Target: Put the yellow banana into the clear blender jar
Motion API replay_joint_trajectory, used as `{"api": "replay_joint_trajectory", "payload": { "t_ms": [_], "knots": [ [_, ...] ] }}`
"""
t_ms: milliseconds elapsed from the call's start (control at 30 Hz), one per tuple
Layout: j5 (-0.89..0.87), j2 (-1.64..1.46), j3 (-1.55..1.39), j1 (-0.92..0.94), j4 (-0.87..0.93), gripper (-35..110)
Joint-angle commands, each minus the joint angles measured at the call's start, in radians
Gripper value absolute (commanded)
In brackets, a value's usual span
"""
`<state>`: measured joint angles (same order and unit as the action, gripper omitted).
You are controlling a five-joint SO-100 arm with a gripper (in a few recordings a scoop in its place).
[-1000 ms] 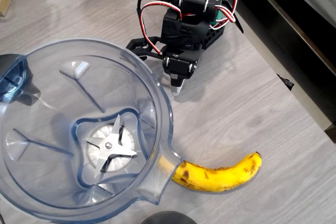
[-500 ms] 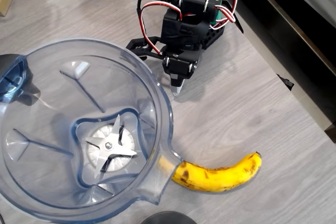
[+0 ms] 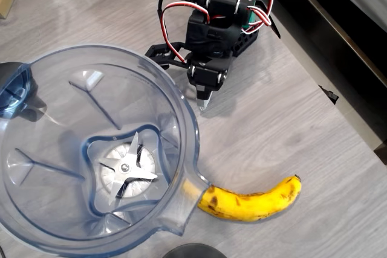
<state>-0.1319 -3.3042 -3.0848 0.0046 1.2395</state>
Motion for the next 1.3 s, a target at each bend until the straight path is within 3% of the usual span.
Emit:
{"api": "replay_joint_trajectory", "payload": {
  "t_ms": [0,933,1267],
  "knots": [
    [-0.005,-0.031,-0.009,0.011,0.008,0],
    [-0.006,-0.031,-0.009,0.028,0.008,0],
    [0.003,-0.032,-0.009,-0.187,0.002,0]
  ]
}}
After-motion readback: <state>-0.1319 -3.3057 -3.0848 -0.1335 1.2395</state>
